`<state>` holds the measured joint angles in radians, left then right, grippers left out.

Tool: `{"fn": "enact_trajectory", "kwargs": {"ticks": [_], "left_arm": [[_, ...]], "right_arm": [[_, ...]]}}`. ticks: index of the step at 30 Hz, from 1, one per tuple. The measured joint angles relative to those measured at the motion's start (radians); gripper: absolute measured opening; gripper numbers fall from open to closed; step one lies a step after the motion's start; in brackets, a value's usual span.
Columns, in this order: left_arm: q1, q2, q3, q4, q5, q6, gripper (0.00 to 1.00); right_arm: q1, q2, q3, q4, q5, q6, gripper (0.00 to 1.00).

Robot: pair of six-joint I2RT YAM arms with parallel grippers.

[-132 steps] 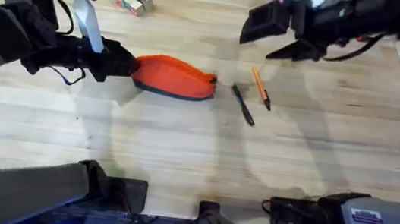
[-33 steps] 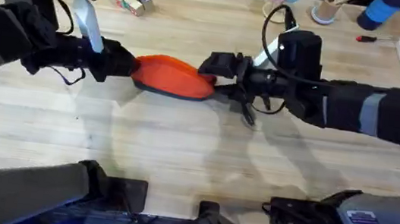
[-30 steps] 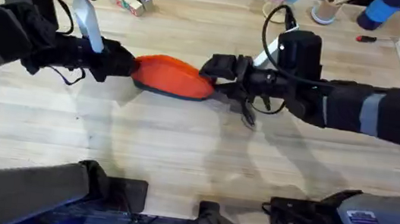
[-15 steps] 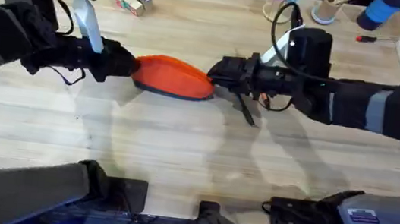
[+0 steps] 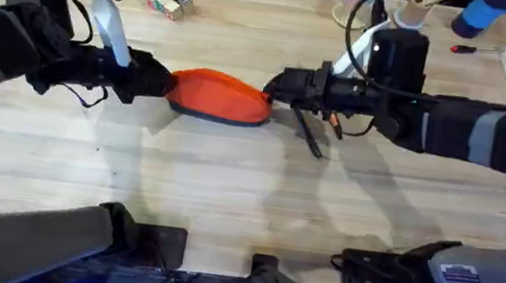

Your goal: Unzip the bag, pick up the pens from the table one at a time and place them inside, then zip the bag closed.

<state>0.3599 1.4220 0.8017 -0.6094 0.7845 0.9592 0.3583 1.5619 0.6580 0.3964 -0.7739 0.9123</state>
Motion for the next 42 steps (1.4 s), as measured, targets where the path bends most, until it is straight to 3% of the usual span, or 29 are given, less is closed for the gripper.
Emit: {"fn": "enact_trajectory", "kwargs": {"ticks": [9,20,26,34,42], "left_arm": [[0.005,0.000,0.000,0.000,-0.018,0.000,0.042],[0.006,0.000,0.000,0.006,-0.018,0.000,0.042],[0.005,0.000,0.000,0.011,-0.007,0.000,0.042],[0.005,0.000,0.000,0.011,-0.005,0.000,0.041],[0.005,0.000,0.000,0.012,-0.004,0.000,0.041]], "right_arm": [[0.072,-0.016,0.090,-0.074,0.063,-0.102,0.034],[0.196,-0.016,0.318,-0.522,0.298,-0.356,0.031],[0.205,-0.016,0.375,-0.525,0.391,-0.420,0.031],[0.205,-0.020,0.394,-0.523,0.422,-0.431,0.030],[0.211,-0.020,0.450,-0.676,0.483,-0.461,0.029]]}}
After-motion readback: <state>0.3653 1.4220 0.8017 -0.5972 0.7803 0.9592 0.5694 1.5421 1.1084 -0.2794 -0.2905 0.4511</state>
